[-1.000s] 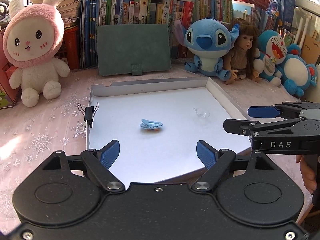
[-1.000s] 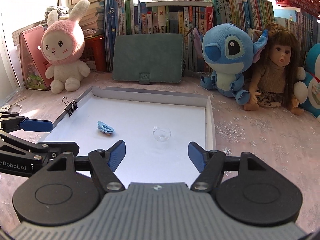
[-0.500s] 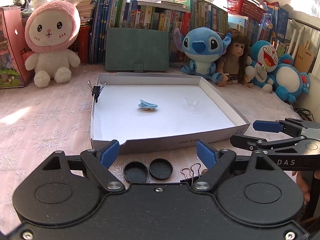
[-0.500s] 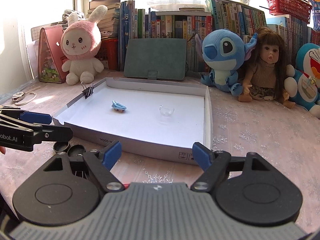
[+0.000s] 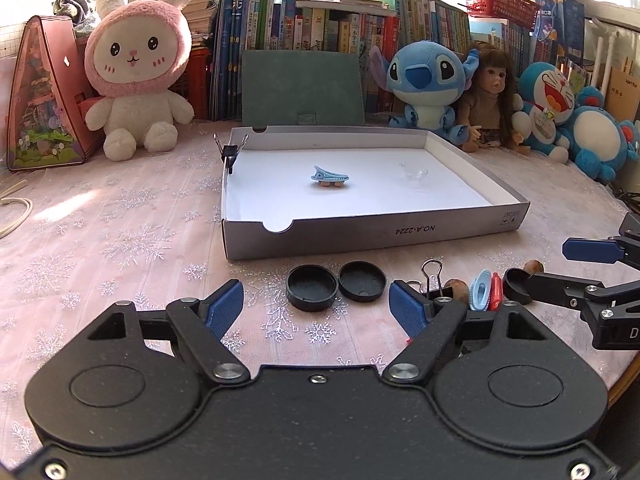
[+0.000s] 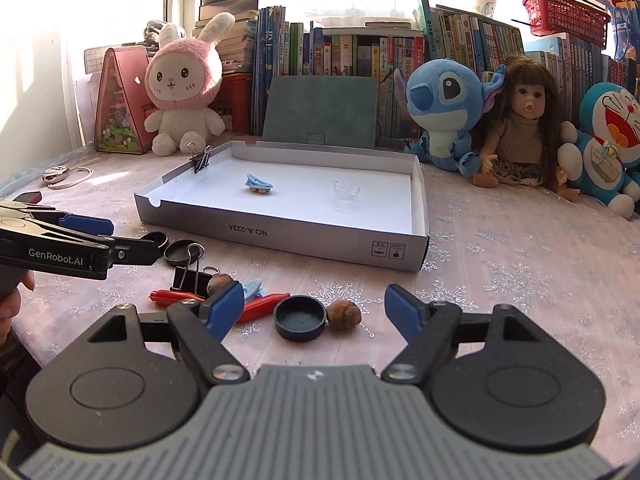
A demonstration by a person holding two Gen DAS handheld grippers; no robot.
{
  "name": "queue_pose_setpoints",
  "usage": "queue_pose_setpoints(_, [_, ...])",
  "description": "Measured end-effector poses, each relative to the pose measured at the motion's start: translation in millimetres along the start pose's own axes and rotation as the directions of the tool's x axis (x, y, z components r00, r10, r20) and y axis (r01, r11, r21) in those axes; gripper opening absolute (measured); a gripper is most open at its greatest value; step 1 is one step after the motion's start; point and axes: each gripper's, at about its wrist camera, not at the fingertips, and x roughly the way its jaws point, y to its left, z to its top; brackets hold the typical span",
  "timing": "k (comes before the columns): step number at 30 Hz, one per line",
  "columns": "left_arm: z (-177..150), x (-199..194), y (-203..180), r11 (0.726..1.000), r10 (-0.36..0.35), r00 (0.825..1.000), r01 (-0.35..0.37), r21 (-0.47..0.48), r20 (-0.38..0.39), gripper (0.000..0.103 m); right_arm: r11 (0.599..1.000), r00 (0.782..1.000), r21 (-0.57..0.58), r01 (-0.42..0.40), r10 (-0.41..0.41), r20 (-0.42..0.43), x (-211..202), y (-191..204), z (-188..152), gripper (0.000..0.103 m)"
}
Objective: Organize rigid objects
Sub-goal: 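Grasp a black round lid with the left gripper while the right gripper grasps another black lid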
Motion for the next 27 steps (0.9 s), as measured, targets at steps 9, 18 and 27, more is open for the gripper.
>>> queue_pose_setpoints(9, [-4.5, 6.3, 8.0, 0.999, 0.042, 0.999, -0.042, -0.032, -0.018, 0.048, 1.000, 1.000, 0.015, -0.012, 0.012, -0.016, -1.1, 5.8, -11.4, 0.062])
queue_pose_setpoints(18, [0.5, 17.4, 5.7, 0.998, 0.052, 0.998, -0.053, -0.032, -0.019, 0.042, 0.999, 0.999, 0.030, -0.016, 0.017, -0.037, 8.6, 9.9, -13.2, 0.047])
queue_pose_setpoints(27, [4.7, 27.4, 0.0, 0.998, 0.061, 0.998, -0.061, -0.025, -0.009, 0.042, 1.000, 1.000, 0.025, 0.006, -0.006, -0.025, 15.0, 11.2, -11.1, 0.047])
